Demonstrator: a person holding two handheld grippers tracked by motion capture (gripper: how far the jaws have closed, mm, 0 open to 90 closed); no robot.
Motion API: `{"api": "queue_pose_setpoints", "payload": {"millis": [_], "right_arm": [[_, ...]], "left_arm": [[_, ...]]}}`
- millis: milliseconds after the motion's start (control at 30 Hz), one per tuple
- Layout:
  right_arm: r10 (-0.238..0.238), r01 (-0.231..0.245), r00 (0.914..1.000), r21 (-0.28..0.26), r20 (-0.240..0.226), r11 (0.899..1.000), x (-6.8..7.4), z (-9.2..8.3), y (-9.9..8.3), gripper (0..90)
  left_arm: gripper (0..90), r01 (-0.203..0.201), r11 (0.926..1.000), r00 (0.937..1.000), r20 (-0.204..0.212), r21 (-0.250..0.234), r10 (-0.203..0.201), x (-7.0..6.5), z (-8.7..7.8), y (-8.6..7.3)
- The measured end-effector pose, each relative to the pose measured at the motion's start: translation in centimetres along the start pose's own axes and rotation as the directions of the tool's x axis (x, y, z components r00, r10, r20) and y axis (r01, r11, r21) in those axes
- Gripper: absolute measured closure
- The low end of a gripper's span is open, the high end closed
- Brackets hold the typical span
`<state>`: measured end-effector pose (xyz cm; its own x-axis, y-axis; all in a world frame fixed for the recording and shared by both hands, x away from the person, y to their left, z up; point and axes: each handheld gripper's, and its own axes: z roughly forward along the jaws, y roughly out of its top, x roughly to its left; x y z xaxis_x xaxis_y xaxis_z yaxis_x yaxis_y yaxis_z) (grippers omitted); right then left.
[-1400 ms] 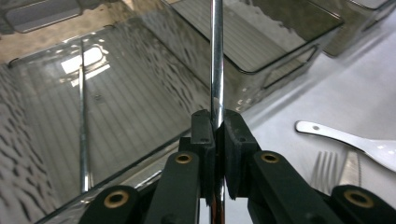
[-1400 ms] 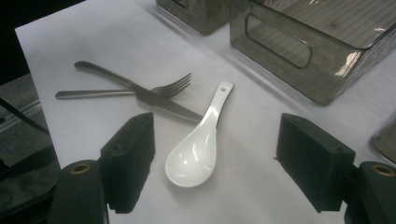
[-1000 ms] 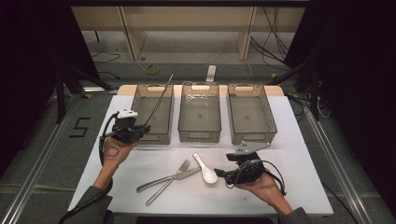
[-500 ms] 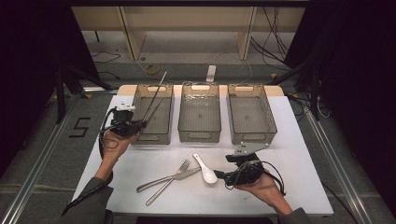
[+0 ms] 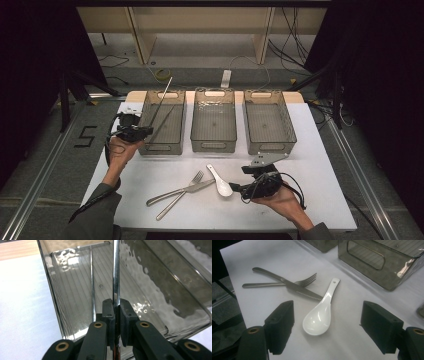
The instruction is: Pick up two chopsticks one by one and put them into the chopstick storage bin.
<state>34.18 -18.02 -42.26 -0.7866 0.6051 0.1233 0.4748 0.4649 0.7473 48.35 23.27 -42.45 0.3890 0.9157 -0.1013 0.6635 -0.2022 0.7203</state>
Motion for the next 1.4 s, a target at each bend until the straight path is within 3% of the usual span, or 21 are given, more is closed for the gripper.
{"api": "queue_pose_setpoints", "payload": {"millis": [167, 700, 867, 1133, 1233, 1400], "right_arm": [[-0.007, 0.007, 1.0, 0.003, -0.003, 1.0, 0.1, 0.1, 0.0, 27.9], [-0.016, 0.016, 0.9999, 0.0, -0.005, 1.0, 0.2, 0.0, 0.0, 27.9], [-0.017, 0.017, 0.9998, -0.001, -0.004, 1.0, 0.2, -0.1, 0.0, 27.9], [-0.008, 0.008, 0.9999, 0.006, 0.007, 1.0, 0.1, 0.0, 0.1, 27.9], [-0.007, 0.006, 0.9999, 0.015, 0.012, 1.0, 0.2, 0.2, 0.0, 27.9], [0.0, -0.001, 0.9996, 0.029, 0.027, 1.0, 0.3, 0.7, 0.2, 28.1]], "left_arm": [[83.4, 0.001, 0.9996, 1.0, -0.01, 0.03, -0.001, 0.2, 0.3, -0.1], [82.0, 0.017, 0.9982, 0.9995, -0.026, 0.057, -0.015, 0.0, 0.7, -0.1], [68.9, 0.022, 0.9982, 0.9996, -0.016, 0.056, -0.021, 0.0, 0.3, 0.1], [51.0, 0.001, 1.0, 0.9994, 0.034, 0.001, -0.001, -1.0, -1.2, 0.4], [46.4, 0.029, 0.9993, 0.994, 0.106, -0.022, -0.027, -1.3, -1.7, 0.2], [38.2, 0.013, 0.9993, 0.9903, 0.139, -0.035, -0.008, -2.3, -2.2, 0.0]]}}
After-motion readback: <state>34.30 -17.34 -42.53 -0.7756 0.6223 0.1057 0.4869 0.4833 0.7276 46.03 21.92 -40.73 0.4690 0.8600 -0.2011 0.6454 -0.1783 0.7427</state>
